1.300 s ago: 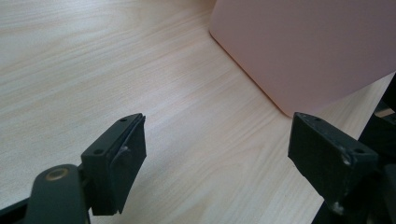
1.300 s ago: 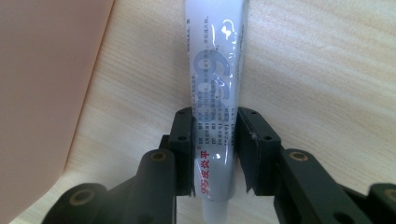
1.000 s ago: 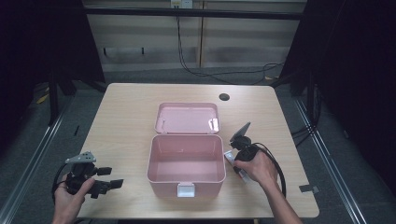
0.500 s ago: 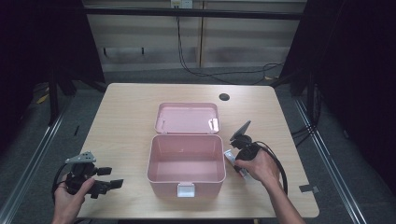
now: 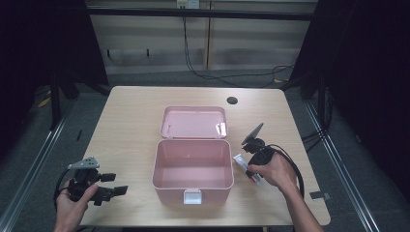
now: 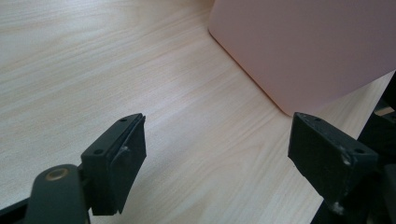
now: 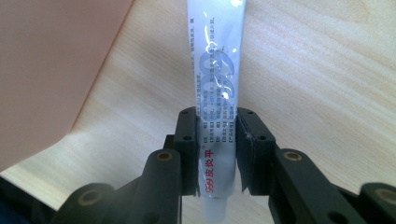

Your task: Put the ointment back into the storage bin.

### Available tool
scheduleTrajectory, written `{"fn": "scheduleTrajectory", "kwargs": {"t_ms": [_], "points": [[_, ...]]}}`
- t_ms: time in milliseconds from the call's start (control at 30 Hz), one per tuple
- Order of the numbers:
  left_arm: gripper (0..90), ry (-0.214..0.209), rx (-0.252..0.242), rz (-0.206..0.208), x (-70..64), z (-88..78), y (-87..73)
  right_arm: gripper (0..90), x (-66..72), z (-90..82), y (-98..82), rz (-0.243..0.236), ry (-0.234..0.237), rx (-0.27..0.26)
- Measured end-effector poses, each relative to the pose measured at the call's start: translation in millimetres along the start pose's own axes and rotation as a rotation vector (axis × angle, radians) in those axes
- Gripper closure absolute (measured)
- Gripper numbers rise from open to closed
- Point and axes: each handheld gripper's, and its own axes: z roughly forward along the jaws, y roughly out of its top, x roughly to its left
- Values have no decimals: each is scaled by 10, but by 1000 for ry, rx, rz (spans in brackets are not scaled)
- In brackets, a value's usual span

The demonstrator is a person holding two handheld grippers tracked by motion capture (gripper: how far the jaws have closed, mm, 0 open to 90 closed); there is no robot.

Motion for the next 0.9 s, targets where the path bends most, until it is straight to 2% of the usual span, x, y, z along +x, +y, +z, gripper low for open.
{"fn": "scheduleTrajectory", "kwargs": {"t_ms": [367, 533, 900], "points": [[191, 2, -2, 0, 0, 2, 0, 719, -55, -56, -76, -20, 7, 18], [191, 1, -2, -1, -1, 2, 0, 719, -85, -100, -121, -23, 28, -3], [191, 3, -1, 1, 0, 2, 0, 719, -88, -168, -175, -61, 40, 21]]}}
